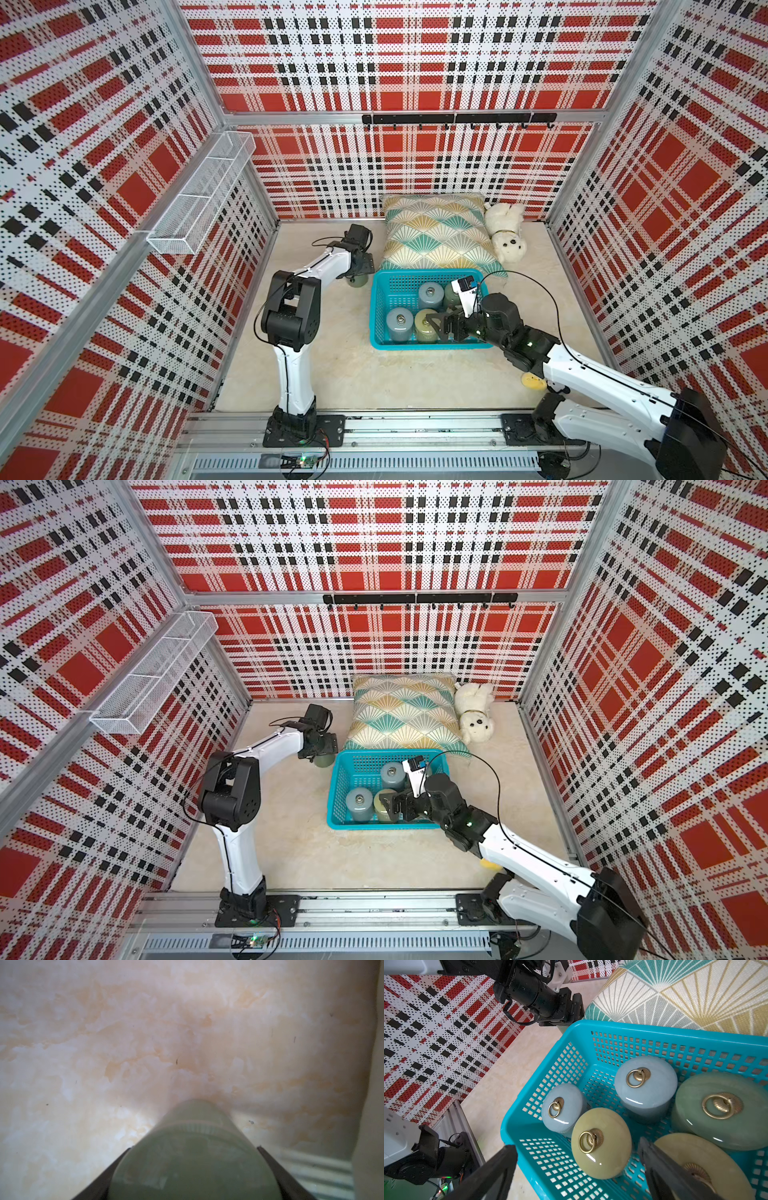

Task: Take the tea canister out of the basket
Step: Place the tea canister at the center of the board, then pick up the tea canister from the basket.

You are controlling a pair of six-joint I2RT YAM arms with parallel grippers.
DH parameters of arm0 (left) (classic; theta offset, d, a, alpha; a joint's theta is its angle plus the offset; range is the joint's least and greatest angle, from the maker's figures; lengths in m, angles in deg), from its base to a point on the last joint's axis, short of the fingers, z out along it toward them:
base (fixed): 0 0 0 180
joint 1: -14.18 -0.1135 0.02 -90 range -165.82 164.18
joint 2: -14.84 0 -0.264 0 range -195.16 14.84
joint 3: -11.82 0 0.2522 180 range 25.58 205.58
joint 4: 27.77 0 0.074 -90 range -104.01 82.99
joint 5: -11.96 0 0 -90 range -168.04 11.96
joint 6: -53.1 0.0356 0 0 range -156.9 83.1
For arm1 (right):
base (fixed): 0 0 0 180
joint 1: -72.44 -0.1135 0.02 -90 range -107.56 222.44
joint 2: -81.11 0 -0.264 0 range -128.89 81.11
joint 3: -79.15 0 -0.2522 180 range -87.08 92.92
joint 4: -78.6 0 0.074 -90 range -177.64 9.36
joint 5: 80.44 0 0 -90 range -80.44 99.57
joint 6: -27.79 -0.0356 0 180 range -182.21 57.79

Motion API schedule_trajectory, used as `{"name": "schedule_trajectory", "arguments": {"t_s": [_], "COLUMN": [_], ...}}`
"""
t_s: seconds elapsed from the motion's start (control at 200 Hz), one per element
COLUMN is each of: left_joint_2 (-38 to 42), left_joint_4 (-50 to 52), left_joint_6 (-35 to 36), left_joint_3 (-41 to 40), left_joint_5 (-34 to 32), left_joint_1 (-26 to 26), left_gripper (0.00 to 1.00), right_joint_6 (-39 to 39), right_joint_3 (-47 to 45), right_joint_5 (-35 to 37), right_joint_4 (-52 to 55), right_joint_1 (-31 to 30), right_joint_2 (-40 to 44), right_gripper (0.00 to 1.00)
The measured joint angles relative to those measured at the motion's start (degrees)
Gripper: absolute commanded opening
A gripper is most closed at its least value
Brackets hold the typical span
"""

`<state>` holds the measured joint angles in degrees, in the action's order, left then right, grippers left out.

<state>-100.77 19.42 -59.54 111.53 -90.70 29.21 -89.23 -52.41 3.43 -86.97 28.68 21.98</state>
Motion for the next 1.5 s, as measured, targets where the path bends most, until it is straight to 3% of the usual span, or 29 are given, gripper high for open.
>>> {"name": "schedule_trajectory", "arguments": {"t_s": [0.21, 0.401, 0.566, 0.586, 0.897, 1.233, 1.503], "left_joint_2": [-1.07, -1.55, -1.55, -1.53, 4.48, 21.84, 35.85], "left_joint_4": [0.11, 0.13, 0.2, 0.15, 0.15, -0.79, -6.88], "left_joint_6": [0.7, 0.98, 1.07, 1.07, 0.74, -1.6, -4.87], "left_joint_3": [1.36, 2.01, 2.05, 2.05, 1.7, -4.02, -19.02], "left_joint_5": [-0.04, 0.02, 0.39, 0.46, 0.61, -6.01, -6.8], "left_joint_1": [-0.04, -0.11, -0.11, -0.11, 1.4, 14.23, 24.26], "left_gripper": [0.7, 0.86, 0.93, 1.0, 0.99, 0.99, 0.99], "right_joint_6": [0.24, 0.44, 0.59, 0.63, 0.37, -2.51, -6.49], "right_joint_3": [0.2, 0.26, 0.33, 0.35, 4.85, 12.26, 19.28], "right_joint_5": [0.55, 1.2, 1.75, 1.9, 5.27, 14.51, 20.81], "right_joint_4": [-0.11, -0.13, -0.11, -0.11, 2.97, 12.31, 21.53], "right_joint_1": [0.0, 0.0, 0.0, 0.0, 0.0, 0.0, 1.2], "right_joint_2": [-0.9, -1.2, -1.25, -1.25, -1.27, -2.43, -9.66], "right_gripper": [1.0, 1.0, 1.0, 1.0, 1.0, 1.0, 1.0]}}
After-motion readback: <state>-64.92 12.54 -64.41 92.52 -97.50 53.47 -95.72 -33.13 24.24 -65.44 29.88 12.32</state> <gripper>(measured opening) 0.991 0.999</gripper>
